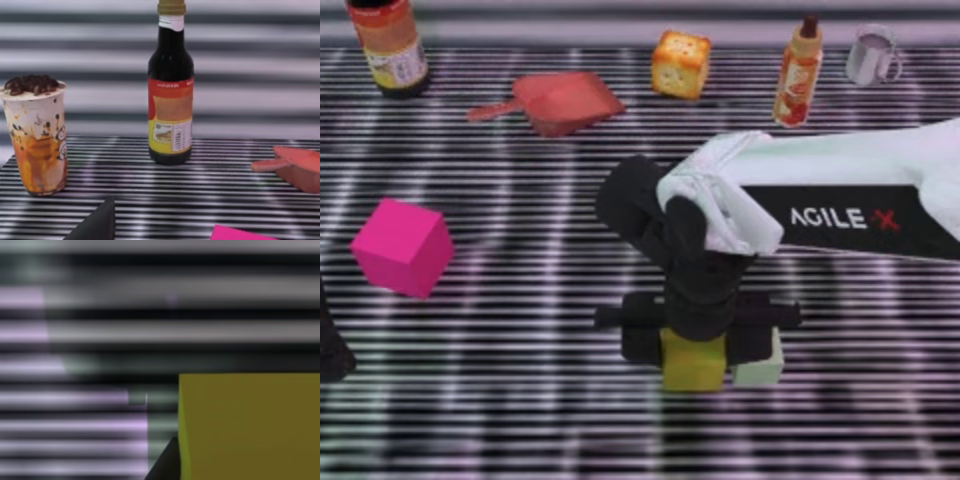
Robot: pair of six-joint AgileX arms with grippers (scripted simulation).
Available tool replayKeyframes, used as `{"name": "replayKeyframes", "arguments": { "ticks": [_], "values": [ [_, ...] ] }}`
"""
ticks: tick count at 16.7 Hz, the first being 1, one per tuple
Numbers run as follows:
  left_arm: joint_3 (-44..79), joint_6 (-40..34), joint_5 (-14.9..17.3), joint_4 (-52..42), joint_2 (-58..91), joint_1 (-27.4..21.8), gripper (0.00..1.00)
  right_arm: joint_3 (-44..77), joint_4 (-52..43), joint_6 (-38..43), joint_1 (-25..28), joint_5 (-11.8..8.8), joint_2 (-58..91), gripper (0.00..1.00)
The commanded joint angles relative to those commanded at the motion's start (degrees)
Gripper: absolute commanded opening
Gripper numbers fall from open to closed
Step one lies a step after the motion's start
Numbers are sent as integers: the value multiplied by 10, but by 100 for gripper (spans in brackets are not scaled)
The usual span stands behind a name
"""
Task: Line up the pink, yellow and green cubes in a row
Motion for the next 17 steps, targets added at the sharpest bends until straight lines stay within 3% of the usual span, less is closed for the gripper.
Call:
{"name": "replayKeyframes", "arguments": {
  "ticks": [7,17],
  "values": [
    [0,0,0,0,0,0,100,0,0,0,0,0,0,98],
    [0,0,0,0,0,0,100,2,-2,0,0,0,-1,100]
  ]
}}
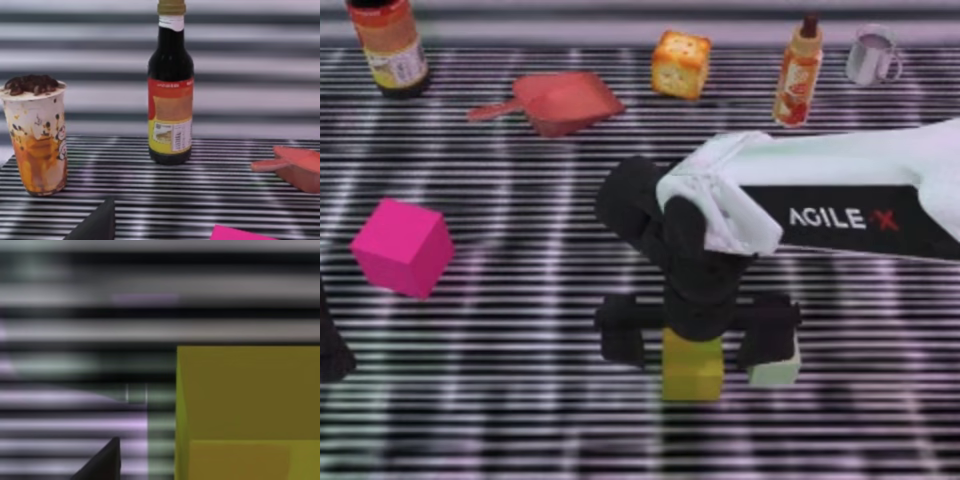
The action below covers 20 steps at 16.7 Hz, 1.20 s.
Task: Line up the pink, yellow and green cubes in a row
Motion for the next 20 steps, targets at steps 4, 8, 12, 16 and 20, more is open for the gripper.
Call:
{"name": "replayKeyframes", "arguments": {
  "ticks": [4,8,12,16,20],
  "values": [
    [0,0,0,0,0,0,100,43,-68,1,4,0,-21,100],
    [0,0,0,0,0,0,100,85,-135,1,6,0,-49,100],
    [0,0,0,0,0,0,100,85,-135,1,3,0,-48,100],
    [32,5,2,-23,33,-4,100,62,-114,-16,-10,9,-81,100],
    [146,23,4,-98,155,-10,100,-32,-49,-74,-60,34,-199,100]
  ]
}}
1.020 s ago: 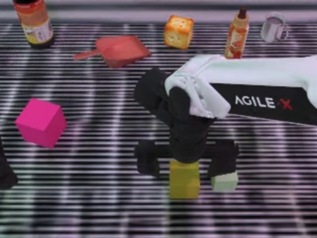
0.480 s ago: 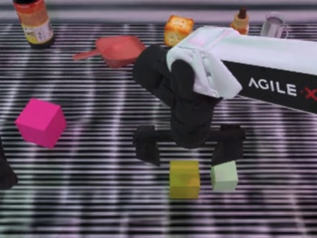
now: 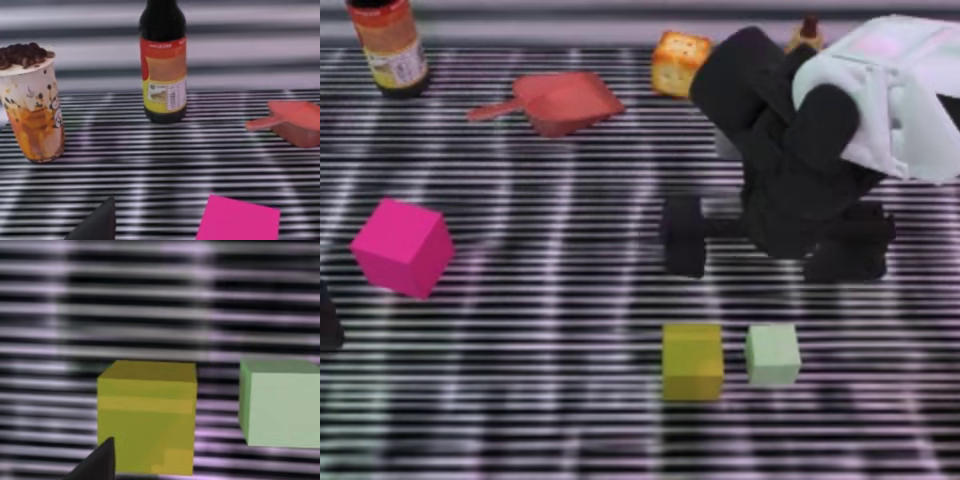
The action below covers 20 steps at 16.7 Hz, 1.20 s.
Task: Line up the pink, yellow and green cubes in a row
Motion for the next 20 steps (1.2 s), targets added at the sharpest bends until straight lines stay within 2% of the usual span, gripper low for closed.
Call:
{"name": "replayKeyframes", "arguments": {
  "ticks": [5,9,12,15,20],
  "values": [
    [204,34,-1,-141,265,-9,100,-209,103,-108,-97,30,-229,100],
    [380,64,-4,-270,518,-18,100,-412,194,-203,-185,36,-441,100],
    [506,86,-5,-363,689,-25,100,-555,271,-268,-247,25,-607,100],
    [617,104,-5,-441,825,-31,100,-672,359,-321,-302,6,-768,100],
    [760,125,-4,-531,995,-38,100,-785,500,-376,-369,-31,-970,100]
  ]
}}
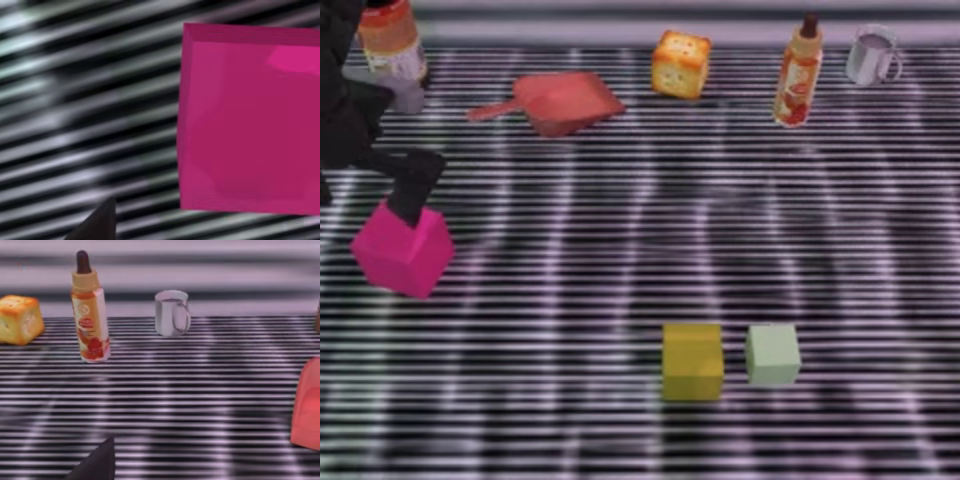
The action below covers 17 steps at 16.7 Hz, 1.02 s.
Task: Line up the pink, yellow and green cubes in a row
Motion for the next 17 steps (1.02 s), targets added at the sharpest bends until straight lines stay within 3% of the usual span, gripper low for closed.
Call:
{"name": "replayKeyframes", "arguments": {
  "ticks": [4,10,17],
  "values": [
    [46,6,2,-25,49,-2,100,-26,55,-15,-21,-15,-60,100],
    [45,6,1,-23,49,1,100,-26,55,-15,-21,-15,-60,100],
    [-41,8,2,121,101,-1,100,-26,55,-15,-21,-15,-60,100]
  ]
}}
